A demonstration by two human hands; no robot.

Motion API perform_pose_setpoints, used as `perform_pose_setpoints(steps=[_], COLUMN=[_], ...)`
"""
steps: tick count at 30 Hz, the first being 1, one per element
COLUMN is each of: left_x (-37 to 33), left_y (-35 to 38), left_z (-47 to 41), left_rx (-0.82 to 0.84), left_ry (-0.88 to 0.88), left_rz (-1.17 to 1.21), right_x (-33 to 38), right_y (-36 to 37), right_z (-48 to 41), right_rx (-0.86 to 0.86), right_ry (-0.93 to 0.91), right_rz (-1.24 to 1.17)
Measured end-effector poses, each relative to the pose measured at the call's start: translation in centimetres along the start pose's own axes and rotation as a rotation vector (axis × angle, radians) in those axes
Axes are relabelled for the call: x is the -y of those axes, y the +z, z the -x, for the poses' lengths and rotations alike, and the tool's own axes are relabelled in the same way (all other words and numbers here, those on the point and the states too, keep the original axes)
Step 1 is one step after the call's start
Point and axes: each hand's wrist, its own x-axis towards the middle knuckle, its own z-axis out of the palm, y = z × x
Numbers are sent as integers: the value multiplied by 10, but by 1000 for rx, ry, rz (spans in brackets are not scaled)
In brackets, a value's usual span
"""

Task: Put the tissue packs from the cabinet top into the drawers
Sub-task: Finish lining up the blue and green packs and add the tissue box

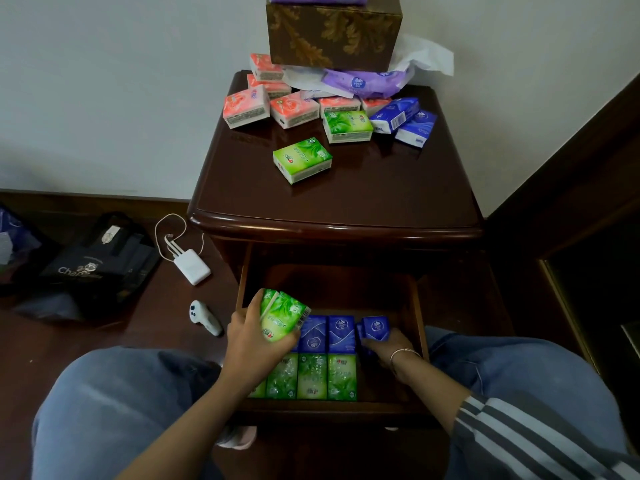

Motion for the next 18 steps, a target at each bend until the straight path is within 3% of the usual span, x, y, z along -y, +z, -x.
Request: perform_pose_setpoints(steps=[4,7,10,12,15,18], left_x=[1,0,-4,-11,-28,-48], left_y=[-1,0,1,3,10,23], left_z=[0,0,3,6,15,29], left_rx=[30,44,50,55,80,142], left_ry=[1,-1,14,32,78,133], left_rz=[-4,-19,-33,-41,-47,-63], right_x=[8,17,28,41,65,70], right_y=[4,-4,-14,-17,-16,-12], right_z=[9,19,31,52,96,123], right_rx=[162,237,71,49,404,473], right_ry=[0,30,-84,-184,-172,-239], right_rz=[-197,-36,155,2,-284,-341])
